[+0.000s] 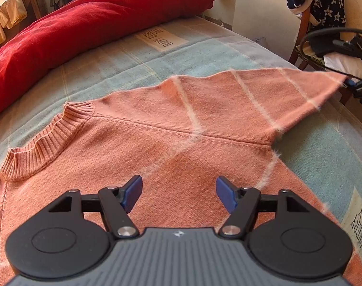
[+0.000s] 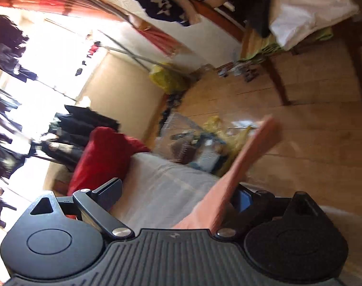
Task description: Fold clothes
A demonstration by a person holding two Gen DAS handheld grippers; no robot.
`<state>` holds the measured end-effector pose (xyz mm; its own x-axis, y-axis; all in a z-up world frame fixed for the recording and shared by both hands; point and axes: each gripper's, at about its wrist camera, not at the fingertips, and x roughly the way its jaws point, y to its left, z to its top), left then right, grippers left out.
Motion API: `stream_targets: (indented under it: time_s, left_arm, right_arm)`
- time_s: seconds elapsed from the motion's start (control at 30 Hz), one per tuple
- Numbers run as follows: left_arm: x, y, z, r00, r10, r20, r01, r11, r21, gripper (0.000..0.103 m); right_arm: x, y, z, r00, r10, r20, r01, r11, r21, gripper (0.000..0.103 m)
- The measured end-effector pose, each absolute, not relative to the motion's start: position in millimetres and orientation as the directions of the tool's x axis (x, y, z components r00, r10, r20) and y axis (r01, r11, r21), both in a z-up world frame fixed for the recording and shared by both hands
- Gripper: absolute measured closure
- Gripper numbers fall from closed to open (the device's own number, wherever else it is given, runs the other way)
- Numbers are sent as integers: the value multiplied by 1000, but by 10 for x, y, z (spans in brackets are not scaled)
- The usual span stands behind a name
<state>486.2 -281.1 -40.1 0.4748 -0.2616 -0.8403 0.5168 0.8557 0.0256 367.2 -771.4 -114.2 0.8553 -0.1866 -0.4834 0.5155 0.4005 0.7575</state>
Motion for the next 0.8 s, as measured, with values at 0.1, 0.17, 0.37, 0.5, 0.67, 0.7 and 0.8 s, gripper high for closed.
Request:
stream_targets:
  time_s: [0.1,0.17,0.37,0.5,0.67,0.7,0.8]
  left_arm:
    - [4885,-2725,-368,495,-246,-833,508,860,47,34]
    - [4909,-2656,-350,509,-228,-830,497,865,68,33]
    - [4937,-2363,-334,539,-129,-832,429,892,140,33]
    - [4906,-2032,-361,550,-38,-834,348,918,189,33]
    - [4858,-1509,-445,548,59,-834,218,953,211,31]
    - [4848,-1405,-471,544,71,-836,193,959,206,31]
    - [4819,-1118,-550,530,86,-844,120,977,174,28]
  right_arm:
    - [3595,-7663,-1070,780,-273,-562,621,443,647,5]
    - [3634,-7515,-967,798,-244,-551,589,505,631,3]
    - [4176,-6532,-684,820,85,-565,292,787,543,2]
    - [4645,-5587,-670,749,214,-627,70,916,395,2]
    - [4927,-4620,-617,700,409,-586,-250,908,336,2]
    - [4994,-4515,-642,684,426,-593,-270,902,336,2]
    - [5201,-4224,-756,636,447,-629,-308,894,325,2]
